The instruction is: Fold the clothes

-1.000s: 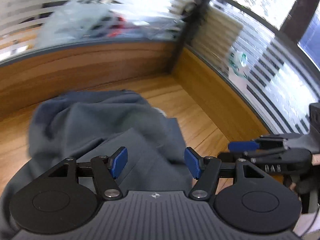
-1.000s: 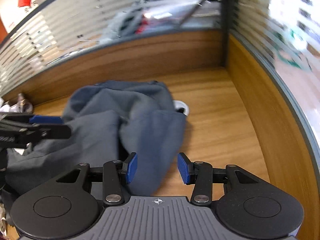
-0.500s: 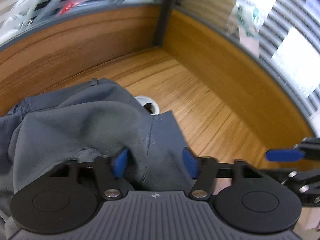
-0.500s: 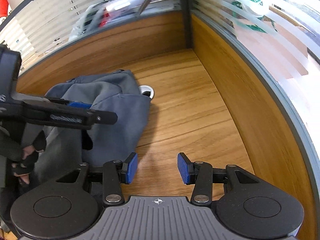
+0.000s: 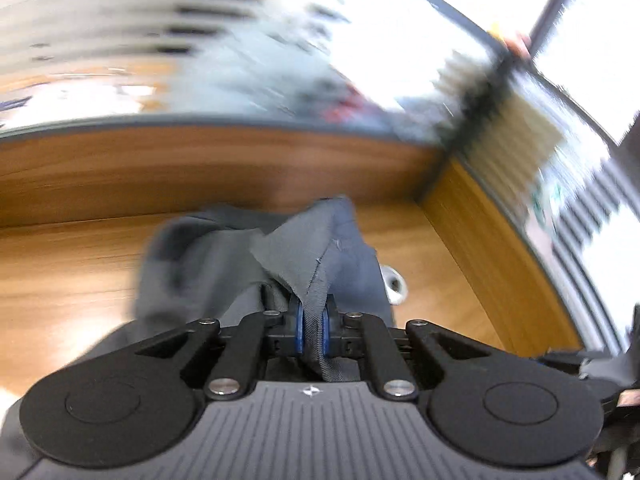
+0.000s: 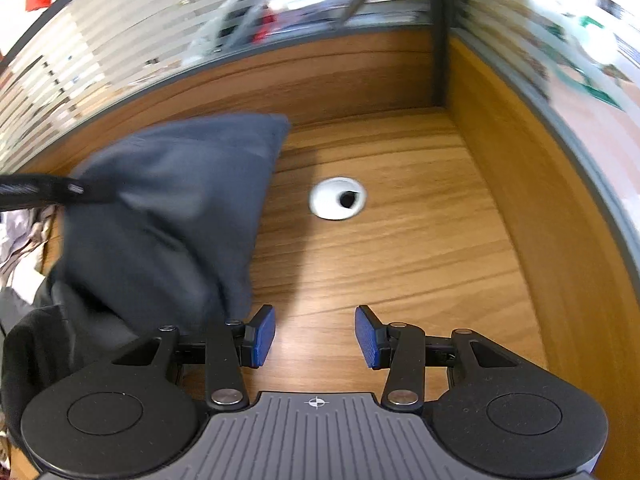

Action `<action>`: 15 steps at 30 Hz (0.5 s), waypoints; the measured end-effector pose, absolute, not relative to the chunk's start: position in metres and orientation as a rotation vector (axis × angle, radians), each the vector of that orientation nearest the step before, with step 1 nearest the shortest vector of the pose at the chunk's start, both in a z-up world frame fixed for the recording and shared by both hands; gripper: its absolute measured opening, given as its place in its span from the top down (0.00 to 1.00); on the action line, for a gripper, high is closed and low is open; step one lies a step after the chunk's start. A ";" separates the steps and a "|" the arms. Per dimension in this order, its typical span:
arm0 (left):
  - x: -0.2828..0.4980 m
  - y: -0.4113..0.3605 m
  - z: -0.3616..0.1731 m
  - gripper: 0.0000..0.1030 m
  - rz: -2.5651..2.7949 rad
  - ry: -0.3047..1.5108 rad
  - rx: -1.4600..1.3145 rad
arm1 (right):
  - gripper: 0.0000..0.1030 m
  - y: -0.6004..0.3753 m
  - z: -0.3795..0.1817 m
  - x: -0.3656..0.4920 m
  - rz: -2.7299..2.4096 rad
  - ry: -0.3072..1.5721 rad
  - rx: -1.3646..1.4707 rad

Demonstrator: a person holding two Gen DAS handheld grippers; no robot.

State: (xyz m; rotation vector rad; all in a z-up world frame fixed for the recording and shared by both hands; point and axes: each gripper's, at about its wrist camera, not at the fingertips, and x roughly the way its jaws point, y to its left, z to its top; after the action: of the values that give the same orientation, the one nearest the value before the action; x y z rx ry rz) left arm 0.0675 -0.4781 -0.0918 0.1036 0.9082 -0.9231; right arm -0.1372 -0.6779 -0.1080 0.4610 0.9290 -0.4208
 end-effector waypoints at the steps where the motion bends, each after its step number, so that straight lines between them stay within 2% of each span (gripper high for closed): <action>1: 0.069 -0.460 -0.083 0.92 -0.886 0.898 0.083 | 0.55 -0.674 -0.108 -0.134 -0.407 0.930 0.453; 7: 0.068 -0.360 -0.039 0.92 -0.670 0.860 -0.021 | 0.55 -0.650 -0.103 -0.112 -0.318 0.933 0.414; 15: 0.020 -0.236 -0.048 0.92 -0.417 0.926 -0.116 | 0.55 -0.612 -0.090 -0.081 -0.178 0.941 0.326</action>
State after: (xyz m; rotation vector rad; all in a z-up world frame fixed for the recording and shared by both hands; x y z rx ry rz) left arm 0.0203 -0.2359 -0.0479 -0.1160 0.9261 -0.4173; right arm -0.0809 -0.6117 -0.0899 0.3257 0.9411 -0.1780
